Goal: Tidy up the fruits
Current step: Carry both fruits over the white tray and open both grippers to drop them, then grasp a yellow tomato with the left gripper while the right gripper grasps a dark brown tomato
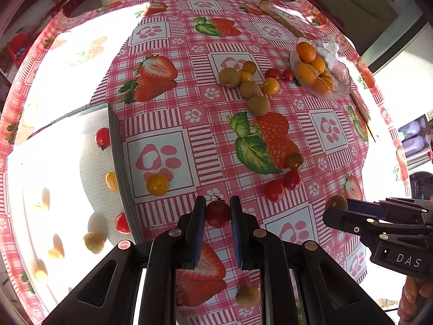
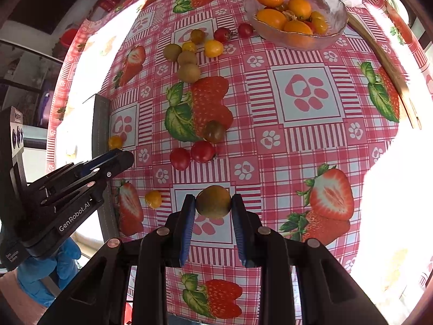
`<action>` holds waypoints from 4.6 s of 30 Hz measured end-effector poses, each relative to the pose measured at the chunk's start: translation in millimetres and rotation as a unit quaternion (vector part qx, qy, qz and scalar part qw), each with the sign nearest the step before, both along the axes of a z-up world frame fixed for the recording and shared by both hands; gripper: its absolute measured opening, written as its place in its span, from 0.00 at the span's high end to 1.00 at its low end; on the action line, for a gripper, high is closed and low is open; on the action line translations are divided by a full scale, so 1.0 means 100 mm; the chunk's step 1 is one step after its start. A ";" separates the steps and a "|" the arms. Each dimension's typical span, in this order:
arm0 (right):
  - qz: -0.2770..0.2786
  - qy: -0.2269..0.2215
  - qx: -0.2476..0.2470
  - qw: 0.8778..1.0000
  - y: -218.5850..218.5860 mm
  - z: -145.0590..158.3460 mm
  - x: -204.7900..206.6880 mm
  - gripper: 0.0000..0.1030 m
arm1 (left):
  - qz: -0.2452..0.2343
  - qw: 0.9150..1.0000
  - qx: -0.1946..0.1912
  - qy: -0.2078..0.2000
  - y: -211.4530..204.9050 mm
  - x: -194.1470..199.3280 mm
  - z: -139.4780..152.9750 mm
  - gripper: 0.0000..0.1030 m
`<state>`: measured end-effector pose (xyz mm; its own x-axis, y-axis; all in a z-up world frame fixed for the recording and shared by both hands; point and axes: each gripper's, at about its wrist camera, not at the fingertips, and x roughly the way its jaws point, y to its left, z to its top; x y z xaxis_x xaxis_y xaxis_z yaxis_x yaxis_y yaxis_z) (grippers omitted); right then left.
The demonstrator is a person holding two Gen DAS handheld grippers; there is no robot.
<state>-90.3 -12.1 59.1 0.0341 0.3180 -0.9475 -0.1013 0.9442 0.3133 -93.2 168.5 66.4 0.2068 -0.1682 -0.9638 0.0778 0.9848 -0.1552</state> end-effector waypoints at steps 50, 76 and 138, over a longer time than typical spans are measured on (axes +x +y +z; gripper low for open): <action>0.267 0.047 -0.028 0.962 2.66 -0.46 -0.32 0.58 | 0.182 0.981 0.055 0.048 1.37 -1.28 -0.34 0.79; 0.051 0.012 -0.028 0.998 0.83 -0.04 0.19 0.29 | 0.063 0.994 0.090 -0.007 0.64 -0.38 0.15 0.31; -0.017 0.026 0.003 1.000 0.18 -0.22 0.34 0.77 | 0.034 0.998 -0.026 0.039 0.04 -0.49 0.03 0.79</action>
